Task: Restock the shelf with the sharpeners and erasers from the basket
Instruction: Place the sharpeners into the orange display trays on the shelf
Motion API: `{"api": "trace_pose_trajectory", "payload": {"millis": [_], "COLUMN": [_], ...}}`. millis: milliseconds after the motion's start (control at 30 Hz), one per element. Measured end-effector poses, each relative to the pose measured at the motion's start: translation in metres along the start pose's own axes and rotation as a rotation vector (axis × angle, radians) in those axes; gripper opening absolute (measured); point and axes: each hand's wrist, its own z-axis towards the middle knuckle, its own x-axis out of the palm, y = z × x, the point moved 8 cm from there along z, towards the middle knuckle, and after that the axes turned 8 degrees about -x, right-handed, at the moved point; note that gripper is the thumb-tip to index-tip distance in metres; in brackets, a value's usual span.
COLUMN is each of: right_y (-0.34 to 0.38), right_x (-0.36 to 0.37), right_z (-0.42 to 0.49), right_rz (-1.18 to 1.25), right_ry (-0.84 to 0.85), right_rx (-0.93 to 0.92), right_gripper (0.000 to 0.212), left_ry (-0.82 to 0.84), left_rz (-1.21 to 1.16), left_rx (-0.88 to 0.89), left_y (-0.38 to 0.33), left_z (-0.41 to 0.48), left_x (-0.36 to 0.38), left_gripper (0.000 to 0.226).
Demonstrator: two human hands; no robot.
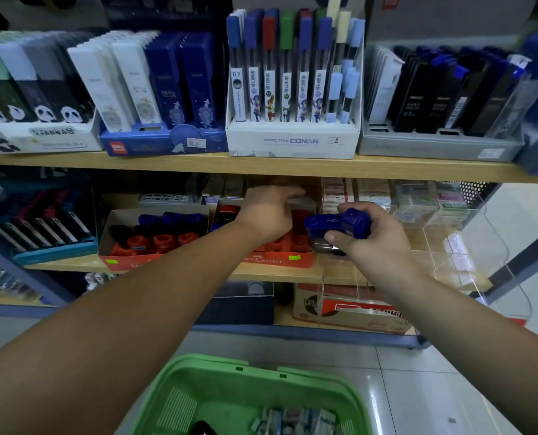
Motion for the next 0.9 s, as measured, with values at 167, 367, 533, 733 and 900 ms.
{"api": "trace_pose_trajectory", "payload": {"millis": [167,367,533,733,900], "right_y": [0.01,0.024,0.014,0.013,0.014], "right_x": [0.013,0.042,0.054,0.063,0.057], "right_z": [0.002,0.006,0.011,0.006,0.004], "right_rz": [-0.057,-0.076,-0.035,0.008,-0.012], "right_ry": [0.008,0.059,-0.012,0.009,0.019], "right_rx": [-0.046,-0.086,0.04,0.105,0.075], "right_gripper": [0.045,0.054,0.044,0.047,0.036], "left_ry": [0.368,0.405,0.258,0.195,0.195], "left_rz": [-0.6,-0.575,-0.558,-0.434,-0.263], "left_rx": [-0.079,-0.114,-0.269,-0.278,-0.122], "left_y": [-0.007,0.018,0.063,0.085,0.054], "left_z": [-0.032,-0.047,-0.043,-0.043,-0.036], "left_x": [-0.008,-0.025,-0.053,-0.055,-0.033], "left_gripper": [0.031,0.034,0.046,0.044,0.044]}}
